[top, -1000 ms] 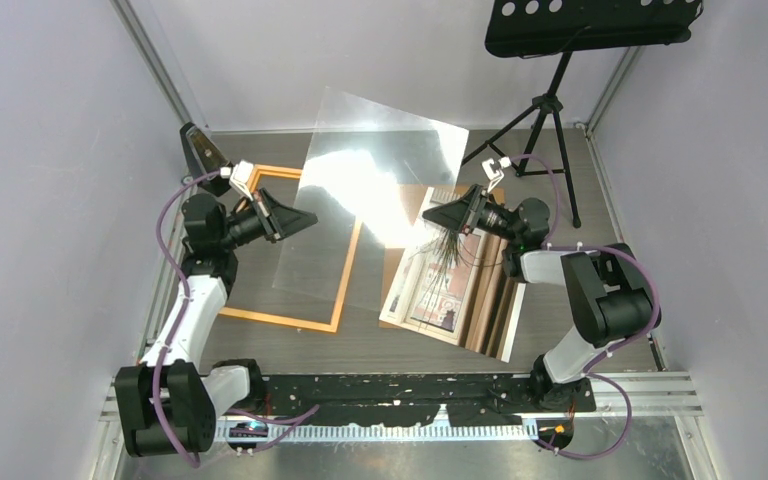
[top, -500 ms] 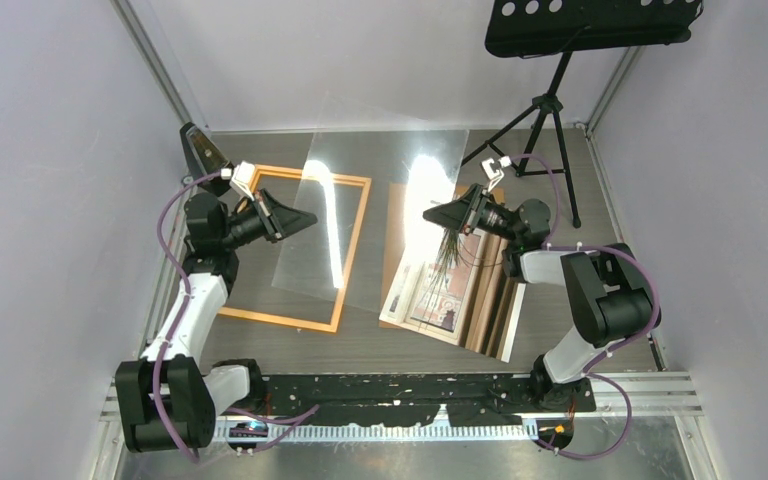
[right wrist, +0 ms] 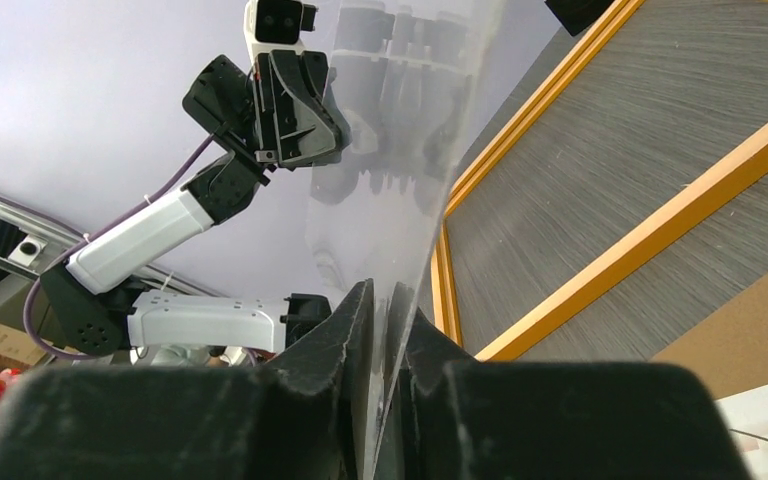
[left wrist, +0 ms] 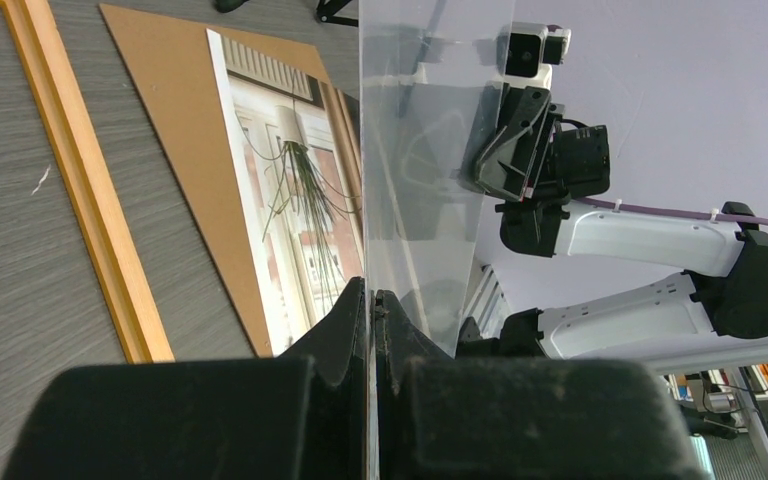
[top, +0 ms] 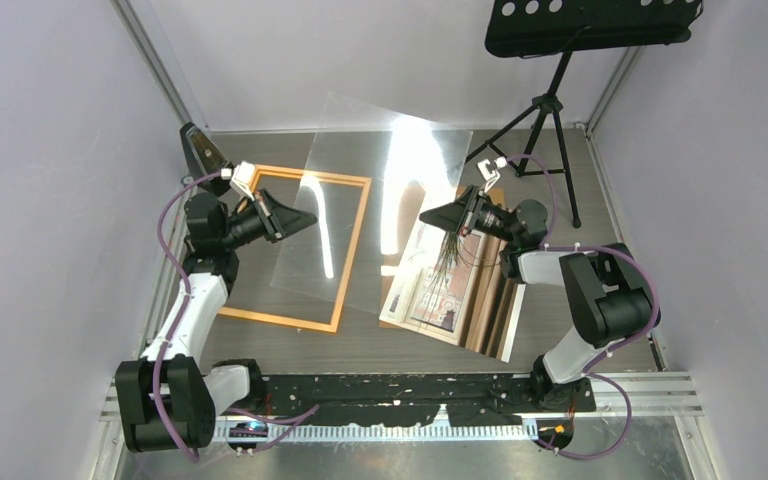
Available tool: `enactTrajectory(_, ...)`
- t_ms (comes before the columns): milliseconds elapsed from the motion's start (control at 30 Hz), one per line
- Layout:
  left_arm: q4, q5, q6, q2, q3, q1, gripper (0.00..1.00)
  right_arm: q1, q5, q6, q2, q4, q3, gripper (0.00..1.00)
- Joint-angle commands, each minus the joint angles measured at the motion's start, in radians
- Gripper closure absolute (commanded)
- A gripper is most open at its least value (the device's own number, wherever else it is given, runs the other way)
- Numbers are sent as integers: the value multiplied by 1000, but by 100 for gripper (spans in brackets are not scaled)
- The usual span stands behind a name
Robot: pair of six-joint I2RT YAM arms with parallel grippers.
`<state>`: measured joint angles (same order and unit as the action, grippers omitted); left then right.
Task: Put the photo into the frame
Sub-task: Move the photo frame to the center of the board.
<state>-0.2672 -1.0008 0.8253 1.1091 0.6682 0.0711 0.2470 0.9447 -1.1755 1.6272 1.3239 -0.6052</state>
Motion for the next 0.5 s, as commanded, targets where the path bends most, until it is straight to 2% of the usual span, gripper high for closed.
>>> enactTrajectory(0,-29,10,-24,-9,11,-5,100,7,17,12,-37,52,-36,89)
enactTrajectory(100,7,19,-56,-22,16,-4,100,6,19,47,-54,-3,-43,94)
enactTrajectory(133,32,25,-74,-27,22,-3,96,6,18,59,-65,-38,-43,94)
enactTrajectory(367,228,78,-214,-69,80,7,42,6,-6,123,-138,-165,-33,94)
enactTrajectory(467,323,120,-278,-87,105,12,28,7,-16,136,-170,-203,-33,94)
